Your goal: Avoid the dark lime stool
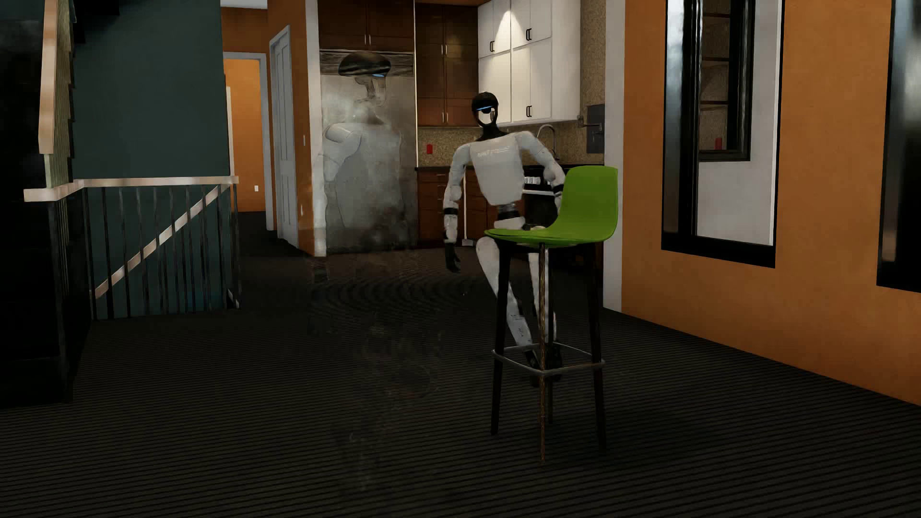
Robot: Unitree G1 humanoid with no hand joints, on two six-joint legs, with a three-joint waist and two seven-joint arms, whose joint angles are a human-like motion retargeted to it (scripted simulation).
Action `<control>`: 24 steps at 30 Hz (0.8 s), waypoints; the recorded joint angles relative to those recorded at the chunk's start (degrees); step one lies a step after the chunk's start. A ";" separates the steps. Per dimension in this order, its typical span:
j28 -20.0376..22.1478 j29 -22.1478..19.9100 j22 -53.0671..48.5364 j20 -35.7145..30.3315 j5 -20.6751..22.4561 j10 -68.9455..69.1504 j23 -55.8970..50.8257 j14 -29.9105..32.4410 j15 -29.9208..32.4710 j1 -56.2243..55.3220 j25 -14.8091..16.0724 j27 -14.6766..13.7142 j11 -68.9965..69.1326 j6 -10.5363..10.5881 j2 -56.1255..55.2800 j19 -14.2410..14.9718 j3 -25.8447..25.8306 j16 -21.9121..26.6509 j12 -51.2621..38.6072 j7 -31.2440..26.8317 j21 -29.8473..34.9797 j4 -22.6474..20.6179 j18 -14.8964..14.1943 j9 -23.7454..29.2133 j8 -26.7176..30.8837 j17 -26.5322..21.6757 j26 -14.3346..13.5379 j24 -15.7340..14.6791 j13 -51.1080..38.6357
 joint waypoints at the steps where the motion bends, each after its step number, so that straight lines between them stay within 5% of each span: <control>1: 0.00 0.00 0.45 0.16 -0.12 -4.26 -2.64 -3.28 -3.68 -1.94 0.00 0.00 0.74 0.00 1.49 0.00 3.30 -0.01 0.67 0.00 -0.79 -1.35 0.00 0.33 0.00 0.05 0.00 0.00 -1.32; 3: 0.00 0.00 2.34 -2.16 -0.97 -13.16 -4.01 -13.12 -6.12 -6.35 0.00 0.00 1.77 0.37 4.18 0.00 8.33 -0.29 1.00 0.00 -0.12 -3.28 0.00 1.56 0.00 0.45 0.00 0.00 -4.97; 5: 0.00 0.00 3.90 -5.25 -2.15 -22.95 -3.28 -16.48 -7.15 -10.69 0.00 0.00 2.79 0.02 6.85 0.00 10.79 -0.16 0.95 0.00 0.76 -5.27 0.00 2.69 0.00 1.52 0.00 0.00 -6.89; 7: 0.00 0.00 6.01 -7.43 -3.16 -33.04 -2.91 -17.53 -7.14 -13.62 0.00 0.00 4.06 0.14 8.88 0.00 10.15 -0.93 0.87 0.00 2.07 -7.04 0.00 2.38 0.00 1.38 0.00 0.00 -6.02; 8: 0.00 0.00 7.15 -8.47 -3.21 -33.54 -1.68 -24.97 -7.43 -14.05 0.00 0.00 5.26 0.51 9.84 0.00 9.19 -1.39 0.61 0.00 2.58 -8.06 0.00 1.94 0.00 1.22 0.00 0.00 -5.07; 9: 0.00 0.00 7.79 -9.13 -3.10 -34.42 0.28 -30.76 0.51 -13.54 0.00 0.00 5.06 0.93 10.91 0.00 8.50 -1.59 0.67 0.00 3.36 -8.64 0.00 1.32 0.00 1.10 0.00 0.00 -3.81; 11: 0.00 0.00 8.21 -8.25 -3.77 -32.53 5.14 -9.34 17.32 -13.83 0.00 0.00 10.39 0.01 9.07 0.00 6.83 -1.55 1.69 0.00 5.25 -9.10 0.00 -1.79 0.00 1.58 0.00 0.00 -1.02; 13: 0.00 0.00 9.35 -8.83 -7.59 -28.73 9.31 -8.48 38.44 -12.55 0.00 0.00 24.59 -2.45 2.35 0.00 4.29 -0.81 0.74 0.00 6.82 -8.70 0.00 -3.11 0.00 2.67 0.00 0.00 1.58; 14: 0.00 0.00 9.28 -7.40 -9.95 -28.95 8.22 -8.06 40.20 -8.35 0.00 0.00 34.79 -3.60 -2.81 0.00 3.52 -0.54 -0.18 0.00 9.15 -10.49 0.00 -2.09 0.00 2.29 0.00 0.00 2.75; 15: 0.00 0.00 8.07 -5.56 -10.85 -29.67 7.64 -8.52 35.21 -5.82 0.00 0.00 46.05 -3.97 -10.31 0.00 3.37 -0.57 -1.23 0.00 9.61 -10.28 0.00 -1.97 0.00 1.97 0.00 0.00 2.86; 17: 0.00 0.00 3.93 -0.45 -11.74 -31.60 5.53 -13.41 6.39 -2.05 0.00 0.00 61.03 -3.90 -24.07 0.00 1.18 -0.67 -2.40 0.00 6.63 -9.08 0.00 -3.07 0.00 1.82 0.00 0.00 2.78; 18: 0.00 0.00 1.60 1.64 -12.64 -31.70 3.79 -15.45 1.45 -0.93 0.00 0.00 61.50 -3.85 -29.51 0.00 -0.68 -0.59 -2.83 0.00 3.76 -9.27 0.00 -4.08 0.00 2.02 0.00 0.00 2.96; 20: 0.00 0.00 -2.38 4.30 -12.63 -33.25 -0.23 -19.12 3.40 2.74 0.00 0.00 50.16 -3.05 -37.27 0.00 -2.77 -0.89 -4.02 0.00 -1.71 -9.54 0.00 -5.63 0.00 2.63 0.00 0.00 3.40; 21: 0.00 0.00 -3.86 5.09 -12.55 -34.78 -1.56 -29.87 5.77 5.20 0.00 0.00 40.66 -2.41 -38.83 0.00 -3.72 -1.06 -4.37 0.00 -2.89 -9.77 0.00 -6.00 0.00 2.96 0.00 0.00 3.35; 22: 0.00 0.00 -4.72 5.49 -12.21 -36.72 -2.18 -34.18 8.37 8.12 0.00 0.00 29.39 -1.75 -38.42 0.00 -4.51 -1.23 -4.43 0.00 -2.97 -9.75 0.00 -6.13 0.00 3.26 0.00 0.00 3.06; 24: 0.00 0.00 -3.90 4.50 -10.52 -37.09 -1.76 -36.85 8.20 12.12 0.00 0.00 10.24 0.02 -34.86 0.00 -6.33 -1.57 -4.21 0.00 -1.56 -8.33 0.00 -6.20 0.00 3.69 0.00 0.00 2.33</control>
